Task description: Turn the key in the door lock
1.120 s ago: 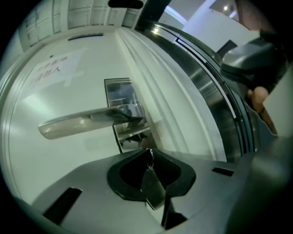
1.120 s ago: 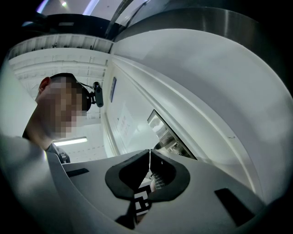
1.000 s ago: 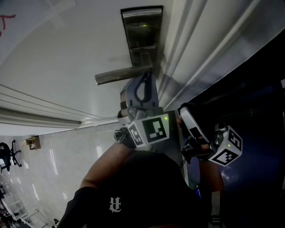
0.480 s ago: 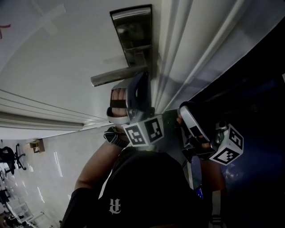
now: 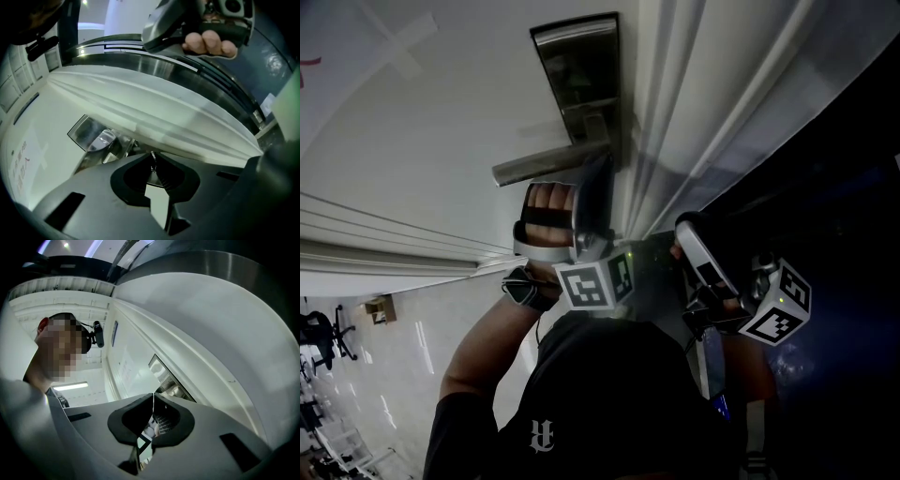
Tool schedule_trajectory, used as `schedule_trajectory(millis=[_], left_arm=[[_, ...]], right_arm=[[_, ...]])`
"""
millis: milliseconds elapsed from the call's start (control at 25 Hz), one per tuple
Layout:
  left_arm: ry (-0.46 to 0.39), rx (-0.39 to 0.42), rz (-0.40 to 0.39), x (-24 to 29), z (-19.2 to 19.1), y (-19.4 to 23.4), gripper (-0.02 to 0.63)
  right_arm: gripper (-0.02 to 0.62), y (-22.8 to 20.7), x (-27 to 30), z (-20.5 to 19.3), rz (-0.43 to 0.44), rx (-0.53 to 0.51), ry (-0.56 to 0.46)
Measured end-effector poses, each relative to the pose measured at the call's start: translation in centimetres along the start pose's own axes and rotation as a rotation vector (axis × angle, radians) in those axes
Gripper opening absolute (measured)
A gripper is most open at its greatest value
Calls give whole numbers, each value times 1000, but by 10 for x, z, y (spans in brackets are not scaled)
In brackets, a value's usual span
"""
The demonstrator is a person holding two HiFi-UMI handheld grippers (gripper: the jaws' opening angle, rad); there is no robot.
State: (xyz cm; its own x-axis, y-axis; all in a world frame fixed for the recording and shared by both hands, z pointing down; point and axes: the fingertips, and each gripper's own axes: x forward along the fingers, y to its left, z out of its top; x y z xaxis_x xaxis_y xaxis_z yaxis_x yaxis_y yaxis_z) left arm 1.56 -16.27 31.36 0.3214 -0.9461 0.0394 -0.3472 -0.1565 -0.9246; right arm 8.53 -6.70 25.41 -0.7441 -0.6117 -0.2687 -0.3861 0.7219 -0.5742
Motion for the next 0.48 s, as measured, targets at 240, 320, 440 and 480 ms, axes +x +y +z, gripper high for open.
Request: schedule_trajectory(millis=[240, 320, 440, 480], left_arm=[[-2, 166, -20, 0, 1, -2, 25], [1, 236, -25, 0, 1, -2, 25], [6, 329, -35, 0, 1, -2, 25], [8, 356, -38, 0, 1, -2, 25]], right_arm=[[17, 0, 5, 0, 0, -4, 5], [17, 1, 6, -1, 2, -3, 7], [17, 2, 8, -2, 7, -2, 9], [17, 2, 9, -2, 8, -1, 10]])
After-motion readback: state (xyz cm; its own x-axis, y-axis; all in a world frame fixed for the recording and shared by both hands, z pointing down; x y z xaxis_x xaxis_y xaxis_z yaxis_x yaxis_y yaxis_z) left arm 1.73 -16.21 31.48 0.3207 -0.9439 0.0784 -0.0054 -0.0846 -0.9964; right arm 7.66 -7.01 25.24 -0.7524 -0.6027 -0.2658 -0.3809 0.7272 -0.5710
